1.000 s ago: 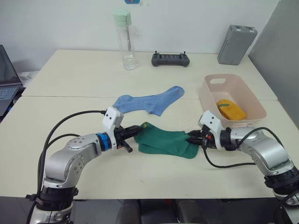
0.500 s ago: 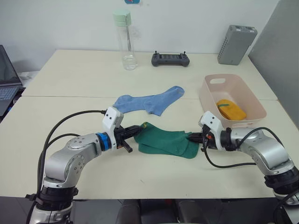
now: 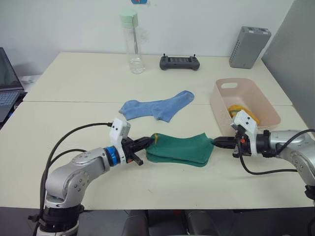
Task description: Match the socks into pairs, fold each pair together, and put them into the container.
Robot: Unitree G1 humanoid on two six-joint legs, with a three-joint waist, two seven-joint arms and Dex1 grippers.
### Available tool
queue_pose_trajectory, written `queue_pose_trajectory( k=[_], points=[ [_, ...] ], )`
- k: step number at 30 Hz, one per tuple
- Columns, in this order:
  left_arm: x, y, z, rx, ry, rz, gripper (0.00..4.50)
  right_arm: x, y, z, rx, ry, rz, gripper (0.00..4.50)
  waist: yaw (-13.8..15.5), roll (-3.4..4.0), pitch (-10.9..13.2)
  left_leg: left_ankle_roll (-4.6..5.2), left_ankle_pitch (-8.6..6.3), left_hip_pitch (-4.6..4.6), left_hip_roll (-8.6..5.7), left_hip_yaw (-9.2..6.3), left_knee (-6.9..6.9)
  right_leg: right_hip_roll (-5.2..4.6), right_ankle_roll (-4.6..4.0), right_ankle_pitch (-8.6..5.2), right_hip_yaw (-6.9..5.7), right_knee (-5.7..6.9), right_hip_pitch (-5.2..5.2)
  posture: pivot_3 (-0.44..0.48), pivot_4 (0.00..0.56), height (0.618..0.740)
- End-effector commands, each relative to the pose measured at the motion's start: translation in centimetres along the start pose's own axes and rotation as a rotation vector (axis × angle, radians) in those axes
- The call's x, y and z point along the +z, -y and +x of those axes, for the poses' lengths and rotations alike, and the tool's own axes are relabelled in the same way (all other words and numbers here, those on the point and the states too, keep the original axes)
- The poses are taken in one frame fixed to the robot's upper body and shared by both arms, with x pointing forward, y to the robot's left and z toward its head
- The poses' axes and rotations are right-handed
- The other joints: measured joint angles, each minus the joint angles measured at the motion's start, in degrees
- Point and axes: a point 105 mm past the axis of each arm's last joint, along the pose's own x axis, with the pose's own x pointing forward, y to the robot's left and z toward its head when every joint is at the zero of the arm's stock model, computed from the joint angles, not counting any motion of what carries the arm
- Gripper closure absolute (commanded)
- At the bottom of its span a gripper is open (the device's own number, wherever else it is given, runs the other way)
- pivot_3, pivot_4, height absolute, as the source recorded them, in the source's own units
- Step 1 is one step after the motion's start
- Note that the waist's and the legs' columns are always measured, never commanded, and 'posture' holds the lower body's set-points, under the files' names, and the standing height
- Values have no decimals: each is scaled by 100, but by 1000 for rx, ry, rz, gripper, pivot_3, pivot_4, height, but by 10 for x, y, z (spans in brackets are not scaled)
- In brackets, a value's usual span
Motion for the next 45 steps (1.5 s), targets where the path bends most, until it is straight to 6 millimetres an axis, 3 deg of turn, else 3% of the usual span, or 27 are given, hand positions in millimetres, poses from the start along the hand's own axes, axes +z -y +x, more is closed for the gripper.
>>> queue_pose_trajectory(
  k=[1,11,24,27,28,30,33,35,37,40,42,45],
  points=[
    [-1,4,0,8,16,26,4500,4,4,1,-19,20,-19,4462,-23,0,0,0,0,1,0,2,1,0,0,0,2,0,0,0,150,740],
    [-15,-3,-4,34,-15,64,4500,-7,6,16,-13,9,-7,4462,-8,0,0,0,0,2,0,5,0,0,-2,-1,4,-2,-1,0,150,740],
    [-23,-9,-5,27,-36,57,4500,-13,2,19,0,-2,-11,4462,-8,0,0,0,0,2,0,6,-1,0,-3,-2,5,-2,-2,0,150,740],
    [-26,-3,-6,-15,-51,69,4500,-9,2,16,-1,23,-12,3833,-8,0,0,0,0,2,0,6,-1,0,-3,-2,4,-2,-3,0,150,740],
    [-26,-3,-7,-16,-49,73,4063,-9,2,14,-5,27,-16,3461,-8,0,0,-1,0,2,0,5,-1,0,-3,-2,4,-1,-3,0,150,740],
    [-20,-13,-12,31,-41,97,3600,-3,6,7,-29,46,-30,2801,-8,0,0,-1,-1,2,0,5,-2,0,-4,-2,4,-2,-3,0,150,740],
    [-4,-31,-25,92,-18,132,2672,18,8,-3,-49,124,-57,1738,-7,0,0,0,0,2,0,6,-2,0,-4,-2,4,-1,-4,0,150,740],
    [7,-36,-34,86,-10,157,2635,39,-1,-2,-6,230,-60,1047,-27,0,0,0,0,2,2,4,-2,1,-4,-2,2,0,-5,0,150,740],
    [16,-33,-37,40,-11,182,2635,50,-12,7,37,290,-55,1047,-57,0,0,0,0,4,4,4,-2,2,-4,-2,2,1,-6,0,150,740],
    [28,-30,-33,-13,-3,264,2635,46,-24,27,61,270,-101,1047,-40,0,0,-2,-1,3,3,5,-4,1,-6,-4,2,-3,-5,0,150,740],
    [39,-19,-20,-83,24,365,2635,41,-30,47,59,260,-124,1422,8,0,0,-2,-1,-2,2,6,-6,-1,-7,-5,1,-6,-7,0,150,740],
    [26,5,-3,-232,-52,521,3556,33,-37,66,59,234,-180,2324,45,0,0,-2,-1,-5,-1,4,-8,-1,-10,-6,-2,-6,-8,0,150,740]
  ],
)
